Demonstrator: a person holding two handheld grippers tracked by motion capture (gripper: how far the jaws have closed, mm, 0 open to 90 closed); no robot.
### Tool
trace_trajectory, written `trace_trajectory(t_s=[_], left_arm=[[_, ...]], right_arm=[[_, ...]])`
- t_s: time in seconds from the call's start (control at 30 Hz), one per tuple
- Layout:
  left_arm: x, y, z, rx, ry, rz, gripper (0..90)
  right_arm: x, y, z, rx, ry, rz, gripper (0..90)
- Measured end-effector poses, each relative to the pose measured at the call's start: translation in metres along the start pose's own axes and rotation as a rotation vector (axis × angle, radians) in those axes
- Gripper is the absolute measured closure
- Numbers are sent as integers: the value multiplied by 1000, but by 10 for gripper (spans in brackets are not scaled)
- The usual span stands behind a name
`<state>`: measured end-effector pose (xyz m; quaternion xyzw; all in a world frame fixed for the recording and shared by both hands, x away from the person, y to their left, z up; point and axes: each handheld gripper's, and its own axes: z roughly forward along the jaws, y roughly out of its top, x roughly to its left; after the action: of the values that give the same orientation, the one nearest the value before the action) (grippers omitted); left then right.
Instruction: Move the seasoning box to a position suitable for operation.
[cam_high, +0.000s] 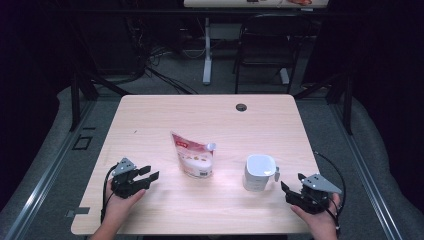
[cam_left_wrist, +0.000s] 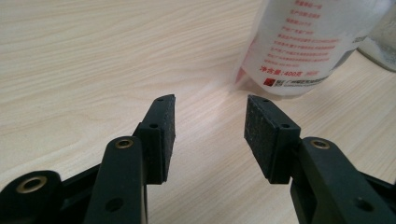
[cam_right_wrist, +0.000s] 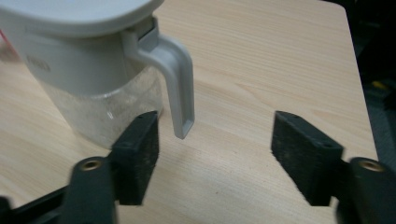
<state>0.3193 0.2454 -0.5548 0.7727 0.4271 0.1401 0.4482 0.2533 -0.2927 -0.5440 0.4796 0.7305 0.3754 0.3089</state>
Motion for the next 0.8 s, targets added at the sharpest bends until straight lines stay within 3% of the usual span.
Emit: trace_trajectory(t_s=[0.07,0.13,0.23,0.43,0.6,0.7,0.8], left_arm=[[0,0,1,0,-7,-8,534],[-1,0,-1,8,-2,3,534],[-3,-1,-2,-3,0,4,534],[-5,-1,-8,-12,7,25,532],[-4,-4,-10,-7,1,29,532],[-4,-7,-12,-7,8,33,532],[-3,-8,-14,-3,8,27,530]], right_arm=[[1,-2,3,7,-10,-35,454],[-2,-4,5,23,32,-25,516],[-4,-5,5,38,72,28,532],[-3,-1,-1,5,79,71,531],[3,4,-4,-29,64,55,536],[6,9,2,-50,122,44,591],[7,9,8,-32,112,23,596]])
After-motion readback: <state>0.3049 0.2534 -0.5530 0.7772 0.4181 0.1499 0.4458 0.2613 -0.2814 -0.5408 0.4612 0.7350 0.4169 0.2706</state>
